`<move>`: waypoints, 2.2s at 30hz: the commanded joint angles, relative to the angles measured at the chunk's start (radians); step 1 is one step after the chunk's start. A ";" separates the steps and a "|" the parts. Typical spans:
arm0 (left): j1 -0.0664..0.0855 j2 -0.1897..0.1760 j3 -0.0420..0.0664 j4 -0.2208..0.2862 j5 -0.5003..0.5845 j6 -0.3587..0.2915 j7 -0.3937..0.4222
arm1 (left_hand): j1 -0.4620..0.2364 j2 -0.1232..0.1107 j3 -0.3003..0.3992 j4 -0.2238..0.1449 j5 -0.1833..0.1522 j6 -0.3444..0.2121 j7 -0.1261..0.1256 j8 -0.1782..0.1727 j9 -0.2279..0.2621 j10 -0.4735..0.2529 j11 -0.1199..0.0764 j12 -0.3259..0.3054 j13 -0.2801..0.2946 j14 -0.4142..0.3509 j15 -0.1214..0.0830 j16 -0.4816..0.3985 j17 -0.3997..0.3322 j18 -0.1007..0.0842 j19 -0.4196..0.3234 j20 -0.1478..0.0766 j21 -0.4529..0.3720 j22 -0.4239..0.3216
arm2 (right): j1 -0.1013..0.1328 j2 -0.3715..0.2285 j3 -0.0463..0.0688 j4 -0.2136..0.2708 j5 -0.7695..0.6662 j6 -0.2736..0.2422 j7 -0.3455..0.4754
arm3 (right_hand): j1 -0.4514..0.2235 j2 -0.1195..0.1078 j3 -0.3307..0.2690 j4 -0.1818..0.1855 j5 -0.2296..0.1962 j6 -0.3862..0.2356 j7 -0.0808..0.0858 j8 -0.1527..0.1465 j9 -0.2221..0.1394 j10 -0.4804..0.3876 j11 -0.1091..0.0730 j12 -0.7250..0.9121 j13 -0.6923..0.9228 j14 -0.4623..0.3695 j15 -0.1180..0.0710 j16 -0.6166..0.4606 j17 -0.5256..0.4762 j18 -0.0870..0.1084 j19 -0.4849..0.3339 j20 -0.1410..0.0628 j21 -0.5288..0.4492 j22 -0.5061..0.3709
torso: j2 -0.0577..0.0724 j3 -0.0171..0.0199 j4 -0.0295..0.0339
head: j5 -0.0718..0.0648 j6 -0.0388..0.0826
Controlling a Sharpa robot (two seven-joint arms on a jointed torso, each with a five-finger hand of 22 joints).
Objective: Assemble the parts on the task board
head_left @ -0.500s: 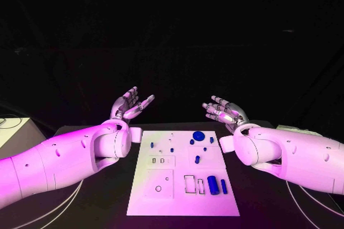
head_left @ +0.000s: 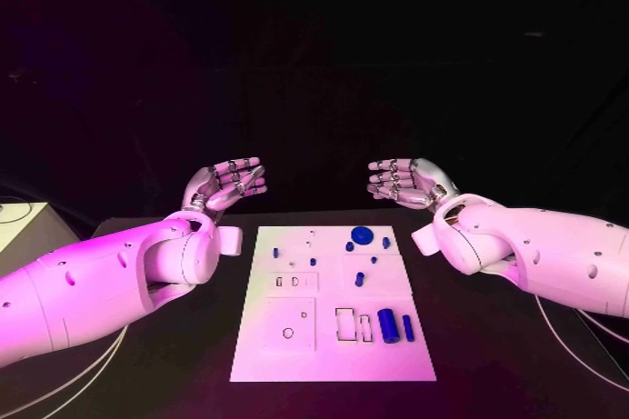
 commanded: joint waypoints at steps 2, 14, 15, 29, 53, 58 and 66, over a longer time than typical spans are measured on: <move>0.005 -0.032 0.004 0.040 -0.075 0.076 -0.015 | -0.006 -0.007 0.063 -0.030 -0.002 0.116 0.056 0.050 0.022 0.153 -0.043 0.019 -0.002 0.161 -0.052 0.078 0.055 0.011 0.128 -0.043 0.081 0.030 | 0.013 0.000 0.000 -0.009 -0.378 0.005 -0.064 | 0.040 -0.032 0.040 -0.040 -0.014 0.263 0.046 0.064 0.035 0.284 -0.059 0.003 0.005 0.264 -0.074 0.069 0.035 0.027 0.236 -0.059 0.100 0.030 | 0.034 0.0037 0.0059 | -0.015 0.006; 0.010 -0.140 0.018 0.201 -0.120 0.142 -0.054 | -0.052 -0.045 0.184 -0.169 -0.005 0.180 0.030 0.047 0.028 0.292 -0.082 -0.084 -0.008 0.303 -0.118 0.339 0.274 0.001 0.170 -0.131 0.413 0.230 | 0.053 -0.009 0.004 -0.003 -0.808 0.088 -0.244 | 0.033 -0.078 0.026 -0.034 0.004 0.375 -0.018 0.061 0.050 0.475 -0.142 -0.026 0.015 0.665 -0.196 0.357 0.271 0.025 0.482 -0.185 0.443 0.235 | 0.093 0.0054 0.0290 | -0.049 0.020; 0.010 -0.147 0.018 0.212 -0.122 0.148 -0.057 | -0.063 -0.048 0.189 -0.178 -0.005 0.182 0.027 0.044 0.028 0.294 -0.083 -0.086 -0.007 0.308 -0.122 0.381 0.303 0.004 0.171 -0.131 0.461 0.260 | 0.055 -0.009 0.004 -0.003 -0.836 0.099 -0.258 | 0.030 -0.091 0.045 -0.027 0.003 0.377 -0.022 0.054 0.053 0.476 -0.142 -0.028 0.015 0.661 -0.198 0.424 0.328 0.020 0.487 -0.189 0.498 0.286 | 0.098 0.0051 0.0322 | -0.052 0.021; 0.017 -0.195 0.025 0.290 -0.158 0.204 -0.097 | -0.129 -0.056 0.235 -0.218 -0.004 0.208 0.006 0.061 0.061 0.353 -0.104 -0.071 0.012 0.289 -0.142 0.678 0.502 -0.012 0.284 -0.145 0.867 0.585 | 0.060 0.016 0.005 -0.013 -1.047 0.215 -0.386 | 0.000 -0.153 0.100 0.026 0.008 0.361 -0.021 0.030 0.103 0.449 -0.140 -0.028 0.016 0.670 -0.190 1.096 0.944 -0.107 0.706 -0.177 1.246 1.234 | 0.140 -0.0011 0.0638 | -0.087 0.020; 0.020 -0.204 0.027 0.305 -0.296 0.298 -0.153 | -0.151 -0.054 0.237 -0.246 -0.005 0.192 -0.017 0.065 0.097 0.374 -0.129 -0.043 0.068 0.438 -0.168 0.851 0.742 -0.100 0.636 -0.178 1.154 1.068 | 0.050 0.033 0.004 -0.025 -1.125 0.262 -0.460 | -0.021 -0.167 0.074 0.040 0.015 0.343 -0.022 0.020 0.122 0.403 -0.134 -0.030 0.012 0.669 -0.186 1.167 0.986 -0.093 0.690 -0.172 1.219 1.183 | 0.182 -0.0067 0.0820 | -0.107 0.029; 0.020 -0.206 0.028 0.308 -0.293 0.295 -0.153 | -0.150 -0.053 0.238 -0.247 -0.005 0.193 -0.017 0.066 0.099 0.377 -0.130 -0.040 0.071 0.441 -0.168 0.862 0.759 -0.106 0.648 -0.177 1.165 1.097 | 0.045 0.038 0.004 -0.026 -1.139 0.267 -0.469 | -0.023 -0.167 0.067 0.041 0.013 0.341 -0.022 0.019 0.123 0.397 -0.134 -0.030 0.012 0.668 -0.185 1.169 0.985 -0.093 0.690 -0.172 1.218 1.181 | 0.191 -0.0045 0.0844 | -0.108 0.033; 0.021 -0.207 0.028 0.309 -0.292 0.291 -0.150 | -0.148 -0.052 0.238 -0.250 -0.005 0.195 -0.018 0.068 0.101 0.385 -0.132 -0.034 0.077 0.448 -0.169 0.875 0.776 -0.112 0.663 -0.177 1.181 1.132 | 0.040 0.046 0.004 -0.035 -1.155 0.275 -0.480 | -0.024 -0.166 0.060 0.042 0.011 0.342 -0.022 0.018 0.124 0.392 -0.133 -0.030 0.012 0.667 -0.185 1.171 0.986 -0.092 0.688 -0.171 1.214 1.176 | 0.203 -0.0034 0.0860 | -0.107 0.037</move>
